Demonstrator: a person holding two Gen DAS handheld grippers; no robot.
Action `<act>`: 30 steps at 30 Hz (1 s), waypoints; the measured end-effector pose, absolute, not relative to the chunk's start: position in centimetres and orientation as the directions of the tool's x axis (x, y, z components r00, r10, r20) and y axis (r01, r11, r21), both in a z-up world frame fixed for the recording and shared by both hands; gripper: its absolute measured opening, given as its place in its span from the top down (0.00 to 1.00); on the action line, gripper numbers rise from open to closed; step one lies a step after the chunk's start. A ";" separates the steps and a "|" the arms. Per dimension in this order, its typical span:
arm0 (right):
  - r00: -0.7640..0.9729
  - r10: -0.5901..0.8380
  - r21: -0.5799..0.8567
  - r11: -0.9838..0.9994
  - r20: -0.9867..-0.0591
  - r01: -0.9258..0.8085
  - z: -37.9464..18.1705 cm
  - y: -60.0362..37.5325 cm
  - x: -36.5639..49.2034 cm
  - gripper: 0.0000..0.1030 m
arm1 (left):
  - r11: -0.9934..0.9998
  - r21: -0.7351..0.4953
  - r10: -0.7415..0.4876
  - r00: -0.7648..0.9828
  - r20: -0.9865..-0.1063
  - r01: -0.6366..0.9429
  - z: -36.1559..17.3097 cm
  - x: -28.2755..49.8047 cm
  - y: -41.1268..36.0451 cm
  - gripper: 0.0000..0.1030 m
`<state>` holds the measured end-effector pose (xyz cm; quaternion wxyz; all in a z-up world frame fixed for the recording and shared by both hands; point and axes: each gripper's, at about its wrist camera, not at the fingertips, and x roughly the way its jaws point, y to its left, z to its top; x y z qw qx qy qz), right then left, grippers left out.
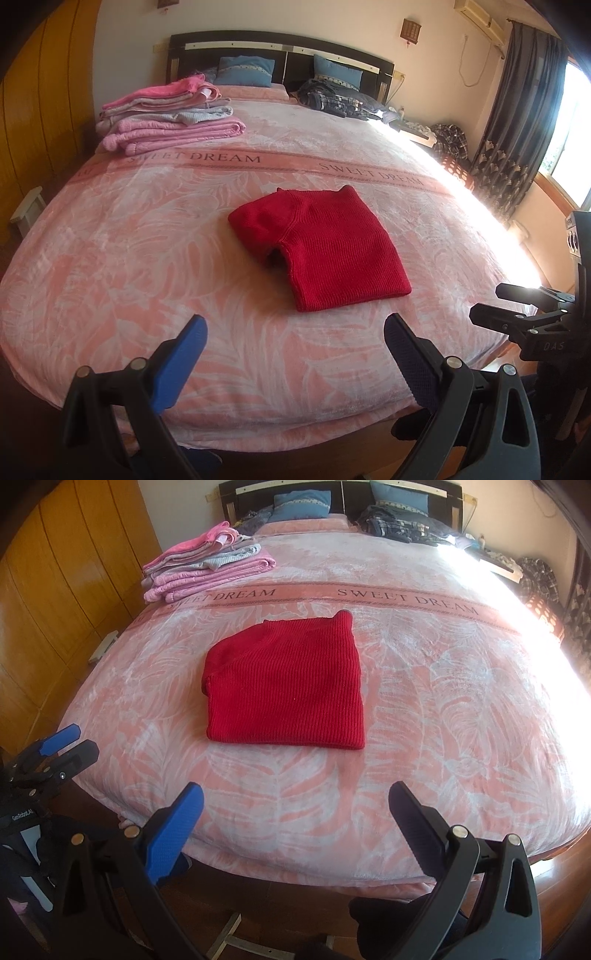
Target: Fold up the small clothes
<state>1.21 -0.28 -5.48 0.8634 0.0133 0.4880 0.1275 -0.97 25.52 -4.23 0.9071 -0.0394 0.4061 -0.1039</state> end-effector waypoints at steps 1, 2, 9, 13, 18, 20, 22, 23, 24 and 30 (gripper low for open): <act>0.490 0.233 0.146 0.967 -0.840 -0.210 -5.5 -0.2 1.2 0.03 | 0.976 -0.155 -0.219 0.647 -0.730 0.154 -4.3 -1.0 25.5 0.06; 0.489 0.233 0.144 0.967 -0.841 -0.212 -5.6 -0.1 1.2 0.03 | 0.976 -0.154 -0.217 0.646 -0.732 0.153 -4.3 -1.0 25.6 0.06; 0.479 0.234 0.142 0.965 -0.846 -0.220 -5.8 0.1 1.3 0.03 | 0.977 -0.141 -0.212 0.639 -0.739 0.161 -4.6 -1.0 25.3 0.06; 0.474 0.232 0.140 0.965 -0.850 -0.221 -5.9 0.2 1.3 0.03 | 0.978 -0.135 -0.204 0.638 -0.743 0.156 -4.8 -1.0 25.4 0.06; 0.471 0.227 0.137 0.966 -0.853 -0.218 -6.0 0.2 1.4 0.03 | 0.980 -0.126 -0.196 0.637 -0.746 0.154 -4.9 -1.1 25.3 0.06; 0.470 0.227 0.136 0.966 -0.853 -0.219 -6.1 0.1 1.4 0.03 | 0.980 -0.123 -0.193 0.638 -0.746 0.153 -4.9 -1.1 25.3 0.06; 0.471 0.224 0.133 0.967 -0.853 -0.219 -6.1 0.1 1.4 0.03 | 0.981 -0.119 -0.188 0.640 -0.745 0.151 -4.9 -1.1 25.4 0.06; 0.471 0.223 0.132 0.967 -0.853 -0.218 -6.1 0.1 1.4 0.03 | 0.982 -0.118 -0.187 0.640 -0.745 0.150 -4.9 -1.1 25.4 0.06; 0.471 0.222 0.132 0.967 -0.854 -0.217 -6.2 0.1 1.4 0.03 | 0.982 -0.118 -0.187 0.639 -0.746 0.149 -4.9 -1.1 25.4 0.06; 0.478 0.212 0.120 0.969 -0.852 -0.215 -6.2 0.0 1.3 0.03 | 0.982 -0.116 -0.183 0.631 -0.754 0.146 -5.2 -1.1 25.5 0.06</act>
